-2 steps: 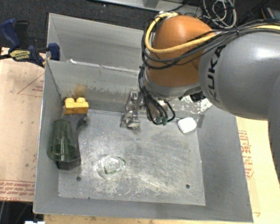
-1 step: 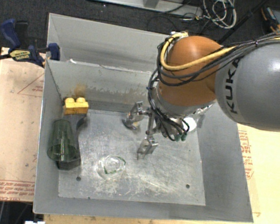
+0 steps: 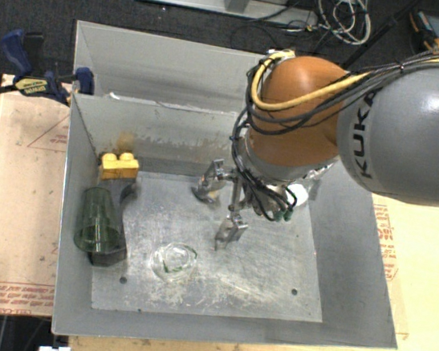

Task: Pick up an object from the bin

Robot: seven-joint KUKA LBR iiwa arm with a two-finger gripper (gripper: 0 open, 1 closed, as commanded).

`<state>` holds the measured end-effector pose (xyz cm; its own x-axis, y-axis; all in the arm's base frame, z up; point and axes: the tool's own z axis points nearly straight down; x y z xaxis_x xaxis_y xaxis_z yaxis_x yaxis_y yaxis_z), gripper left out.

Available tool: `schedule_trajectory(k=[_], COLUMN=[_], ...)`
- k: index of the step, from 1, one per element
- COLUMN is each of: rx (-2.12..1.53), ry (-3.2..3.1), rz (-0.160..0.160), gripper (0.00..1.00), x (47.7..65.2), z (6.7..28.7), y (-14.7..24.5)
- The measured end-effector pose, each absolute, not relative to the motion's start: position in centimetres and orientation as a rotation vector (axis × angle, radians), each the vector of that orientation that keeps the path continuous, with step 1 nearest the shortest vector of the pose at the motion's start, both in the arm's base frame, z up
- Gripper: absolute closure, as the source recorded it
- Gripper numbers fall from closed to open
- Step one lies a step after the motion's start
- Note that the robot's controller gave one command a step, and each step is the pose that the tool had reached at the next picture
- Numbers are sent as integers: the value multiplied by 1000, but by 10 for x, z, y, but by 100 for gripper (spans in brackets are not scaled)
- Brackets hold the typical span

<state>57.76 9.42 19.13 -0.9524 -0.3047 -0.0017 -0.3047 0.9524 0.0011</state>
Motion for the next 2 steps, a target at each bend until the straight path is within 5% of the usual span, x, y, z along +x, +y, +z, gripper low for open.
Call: schedule_trajectory(k=[1, 2], rx=[-600, -604], ry=[3078, 3073], rz=[1, 1], gripper=[0, 100], x=[554, 532], z=[155, 75], y=[105, 112])
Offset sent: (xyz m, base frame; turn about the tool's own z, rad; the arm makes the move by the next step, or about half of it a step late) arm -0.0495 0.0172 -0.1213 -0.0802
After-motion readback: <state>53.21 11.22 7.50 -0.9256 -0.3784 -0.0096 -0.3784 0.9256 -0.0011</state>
